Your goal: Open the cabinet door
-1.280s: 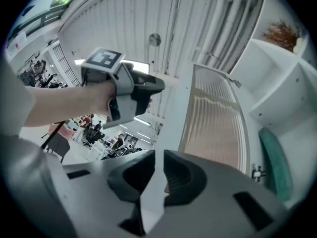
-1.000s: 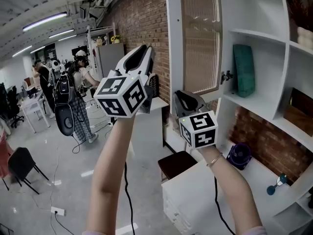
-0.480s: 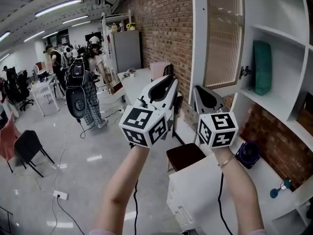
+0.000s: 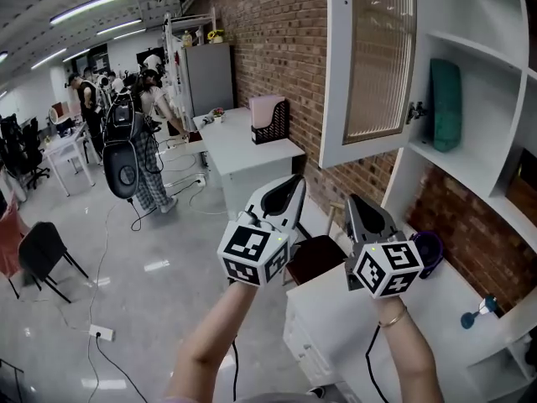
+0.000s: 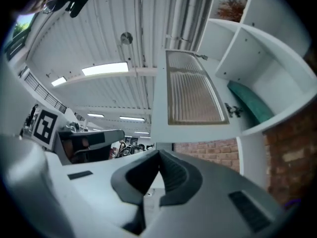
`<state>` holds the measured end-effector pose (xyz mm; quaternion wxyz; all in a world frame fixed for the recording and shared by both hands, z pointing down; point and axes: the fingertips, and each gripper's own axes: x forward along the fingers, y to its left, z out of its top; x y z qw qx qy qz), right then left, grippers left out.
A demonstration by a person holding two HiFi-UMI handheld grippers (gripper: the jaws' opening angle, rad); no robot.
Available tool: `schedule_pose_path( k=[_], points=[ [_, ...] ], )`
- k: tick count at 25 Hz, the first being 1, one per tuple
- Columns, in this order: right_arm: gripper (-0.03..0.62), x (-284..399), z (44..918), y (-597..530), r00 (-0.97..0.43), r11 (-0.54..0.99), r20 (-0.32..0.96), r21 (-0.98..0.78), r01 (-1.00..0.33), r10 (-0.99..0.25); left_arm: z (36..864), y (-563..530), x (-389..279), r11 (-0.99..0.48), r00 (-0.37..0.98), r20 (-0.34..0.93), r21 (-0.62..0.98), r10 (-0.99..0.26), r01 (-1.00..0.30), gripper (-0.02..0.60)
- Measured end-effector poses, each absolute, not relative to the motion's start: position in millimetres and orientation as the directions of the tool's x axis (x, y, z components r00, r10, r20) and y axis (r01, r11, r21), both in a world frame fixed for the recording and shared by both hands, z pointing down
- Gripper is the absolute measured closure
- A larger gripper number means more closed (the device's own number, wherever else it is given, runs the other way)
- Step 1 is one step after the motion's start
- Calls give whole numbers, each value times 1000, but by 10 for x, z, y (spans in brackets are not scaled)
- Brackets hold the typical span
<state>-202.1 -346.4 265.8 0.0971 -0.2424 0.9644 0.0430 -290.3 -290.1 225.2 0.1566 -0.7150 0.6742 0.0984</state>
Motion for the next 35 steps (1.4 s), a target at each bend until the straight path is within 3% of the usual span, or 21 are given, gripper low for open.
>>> schedule_pose_path(
  k=[13, 35],
  points=[
    [602, -1318, 3630, -3128, -821, 824, -66, -67, -563, -566, 3372, -2859, -2425, -116, 119, -183, -23, -976, -993, 580],
    [600, -464, 4411, -2513, -679, 665, 70, -146, -732, -731, 4297, -2360, -1870, -231, 227, -49, 84, -973, -969, 580]
  ],
)
